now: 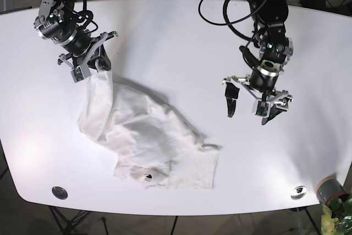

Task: Fold the T-shirt properly
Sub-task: 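Lower the left gripper and grasp the T-shirt's hem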

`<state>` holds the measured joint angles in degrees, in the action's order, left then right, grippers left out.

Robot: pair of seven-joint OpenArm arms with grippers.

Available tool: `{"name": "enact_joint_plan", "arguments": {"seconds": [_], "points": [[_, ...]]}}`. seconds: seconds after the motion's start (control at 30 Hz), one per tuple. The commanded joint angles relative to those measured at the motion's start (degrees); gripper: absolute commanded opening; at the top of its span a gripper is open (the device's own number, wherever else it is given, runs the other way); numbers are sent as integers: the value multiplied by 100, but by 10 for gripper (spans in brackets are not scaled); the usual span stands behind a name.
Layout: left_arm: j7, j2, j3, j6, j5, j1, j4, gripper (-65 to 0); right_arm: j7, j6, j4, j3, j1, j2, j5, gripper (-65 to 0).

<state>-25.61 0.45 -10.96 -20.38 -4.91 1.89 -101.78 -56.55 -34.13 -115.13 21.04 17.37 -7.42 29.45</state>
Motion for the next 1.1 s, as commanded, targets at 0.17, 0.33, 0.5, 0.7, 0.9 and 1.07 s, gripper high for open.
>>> {"name": "enact_joint_plan", "arguments": {"seconds": [0.17, 0.33, 0.5, 0.7, 0.9, 1.07], "points": [[33, 144, 257, 3, 56, -1354, 1558, -103, 95, -20, -104, 28, 26, -71, 83, -626], [59, 153, 608, 3, 64, -1969, 2525, -103, 95, -20, -96, 28, 26, -62, 101, -625], [481, 338, 784, 21, 64, -2585, 3650, -104, 174, -11, -96, 37, 26, -62, 101, -626], [1150, 469, 819, 21, 64, -3191, 5110, -104, 297, -11, -96, 37, 26, -27, 101, -626], [1800, 549, 819, 12, 64, -3833, 6797, -104, 297, -11, -96, 72, 26, 96, 83, -626], [2319, 637, 819, 12, 29, -4150, 7703, -106, 297, -11, -96, 46, 35, 149, 101, -628]]}}
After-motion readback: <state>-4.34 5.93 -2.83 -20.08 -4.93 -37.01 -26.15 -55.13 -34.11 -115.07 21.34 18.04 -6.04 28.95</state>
